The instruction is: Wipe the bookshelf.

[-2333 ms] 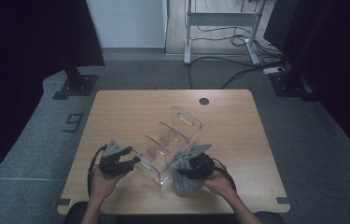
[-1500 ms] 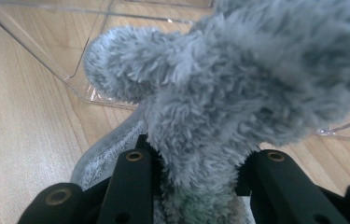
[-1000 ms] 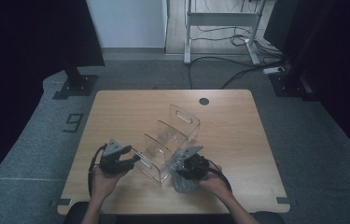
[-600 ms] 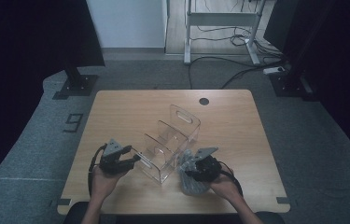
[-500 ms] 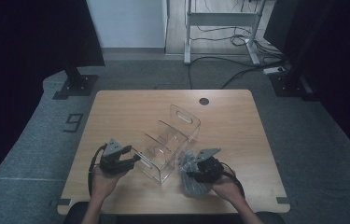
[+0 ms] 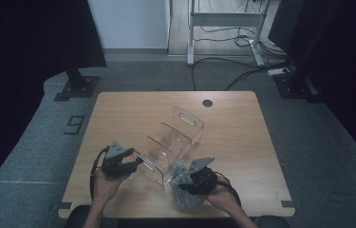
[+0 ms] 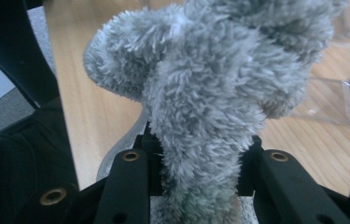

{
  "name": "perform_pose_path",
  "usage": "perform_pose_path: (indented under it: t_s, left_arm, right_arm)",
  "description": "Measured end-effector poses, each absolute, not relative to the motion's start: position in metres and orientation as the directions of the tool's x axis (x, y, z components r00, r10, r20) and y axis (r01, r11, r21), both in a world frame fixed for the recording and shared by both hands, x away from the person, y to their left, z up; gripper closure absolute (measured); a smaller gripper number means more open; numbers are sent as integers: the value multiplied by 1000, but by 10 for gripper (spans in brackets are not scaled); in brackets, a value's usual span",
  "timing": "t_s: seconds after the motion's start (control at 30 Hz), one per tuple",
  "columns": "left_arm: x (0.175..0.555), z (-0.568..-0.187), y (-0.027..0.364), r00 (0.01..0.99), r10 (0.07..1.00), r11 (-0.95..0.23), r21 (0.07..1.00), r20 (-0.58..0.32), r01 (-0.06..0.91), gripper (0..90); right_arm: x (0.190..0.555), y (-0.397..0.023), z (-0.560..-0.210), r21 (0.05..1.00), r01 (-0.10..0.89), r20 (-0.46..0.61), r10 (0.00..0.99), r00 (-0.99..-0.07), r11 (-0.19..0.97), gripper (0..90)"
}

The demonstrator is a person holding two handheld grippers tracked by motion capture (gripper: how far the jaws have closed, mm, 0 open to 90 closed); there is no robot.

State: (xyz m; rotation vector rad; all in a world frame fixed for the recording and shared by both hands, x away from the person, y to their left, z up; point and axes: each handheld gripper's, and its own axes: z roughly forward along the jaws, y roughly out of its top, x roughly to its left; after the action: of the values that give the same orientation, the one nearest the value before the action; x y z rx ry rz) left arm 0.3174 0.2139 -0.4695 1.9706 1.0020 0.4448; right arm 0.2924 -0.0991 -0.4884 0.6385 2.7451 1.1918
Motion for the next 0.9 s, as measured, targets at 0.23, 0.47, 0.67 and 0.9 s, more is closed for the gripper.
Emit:
perform_pose_path:
  t_s: [0.23, 0.47, 0.67, 0.9]
  left_arm:
    - [316, -468, 210, 608, 792, -315, 814, -59, 489, 442]
    - [316, -467, 208, 593, 803, -314, 807, -55, 500, 441]
    - [317, -468, 208, 586, 809, -314, 805, -51, 504, 441]
    - [317, -468, 208, 584, 810, -309, 807, -53, 503, 441]
  right_arm:
    - [287, -67, -491, 719, 302, 82, 355, -931, 626, 654]
    - [285, -55, -492, 719, 287, 37, 377, -925, 633, 669]
    - [287, -48, -499, 709, 269, -3, 384, -923, 652, 685]
    - [289, -41, -514, 677, 275, -16, 387, -922, 683, 690]
